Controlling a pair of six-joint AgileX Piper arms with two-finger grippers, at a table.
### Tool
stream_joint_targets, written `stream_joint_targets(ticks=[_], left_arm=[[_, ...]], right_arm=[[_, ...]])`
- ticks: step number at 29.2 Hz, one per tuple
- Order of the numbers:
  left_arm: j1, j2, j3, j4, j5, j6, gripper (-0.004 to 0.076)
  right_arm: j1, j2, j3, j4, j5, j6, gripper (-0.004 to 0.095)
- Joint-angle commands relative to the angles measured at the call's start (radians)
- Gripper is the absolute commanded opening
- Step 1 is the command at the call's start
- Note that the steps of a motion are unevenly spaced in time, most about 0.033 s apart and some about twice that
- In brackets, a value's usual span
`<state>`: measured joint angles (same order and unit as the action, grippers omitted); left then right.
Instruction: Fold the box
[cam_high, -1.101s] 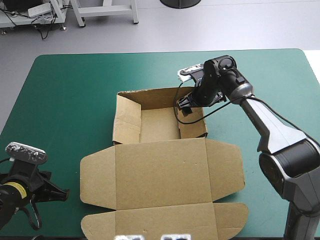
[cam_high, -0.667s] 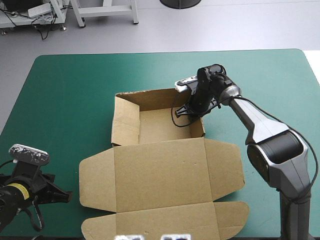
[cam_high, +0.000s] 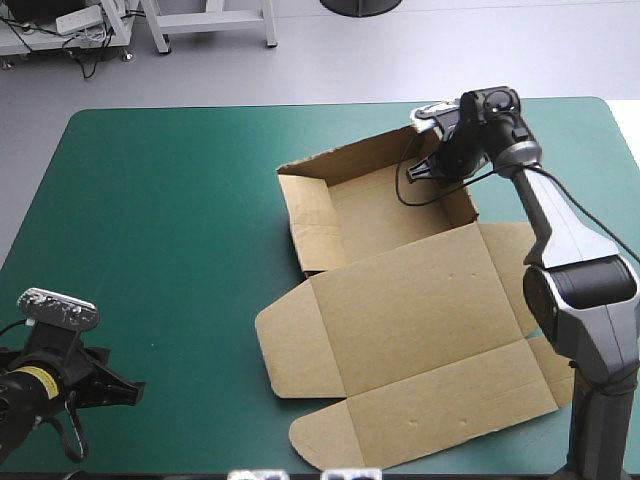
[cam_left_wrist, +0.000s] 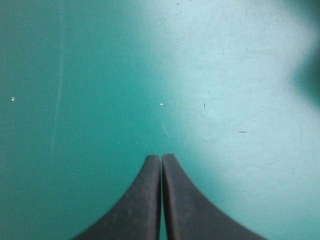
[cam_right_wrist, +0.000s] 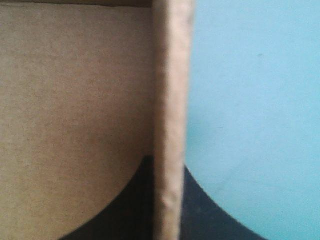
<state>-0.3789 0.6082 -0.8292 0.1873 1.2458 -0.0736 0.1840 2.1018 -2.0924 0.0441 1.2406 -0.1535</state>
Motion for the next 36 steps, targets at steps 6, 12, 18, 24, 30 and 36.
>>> stream_joint_targets(ticks=[6,12,18,24,30,36], left_arm=[[0.0,0.008,-0.023,0.027,0.043,-0.011,-0.0006],[0.0,0.008,-0.023,0.027,0.043,-0.013,-0.0006],[0.0,0.008,-0.023,0.008,0.043,-0.013,-0.0006],[0.0,0.008,-0.023,0.008,0.043,-0.013,-0.0007],[0.0,0.008,-0.023,0.006,0.043,-0.013,-0.0007],[0.0,0.008,-0.023,0.003,0.043,-0.013,-0.0007]], right_arm=[[-0.238,-0.063,-0.083,0.002,0.014,-0.066,-0.0018],[-0.453,-0.061,-0.083,0.109,0.014,-0.066,-0.0018],[-0.662,-0.061,-0.083,0.257,-0.004,-0.108,-0.0017],[-0.8,-0.056,-0.083,0.322,-0.016,-0.133,-0.0017],[-0.826,-0.017,-0.082,0.371,-0.042,-0.219,-0.0015],[-0.826,0.024,-0.082,0.407,-0.061,-0.246,0.0187]])
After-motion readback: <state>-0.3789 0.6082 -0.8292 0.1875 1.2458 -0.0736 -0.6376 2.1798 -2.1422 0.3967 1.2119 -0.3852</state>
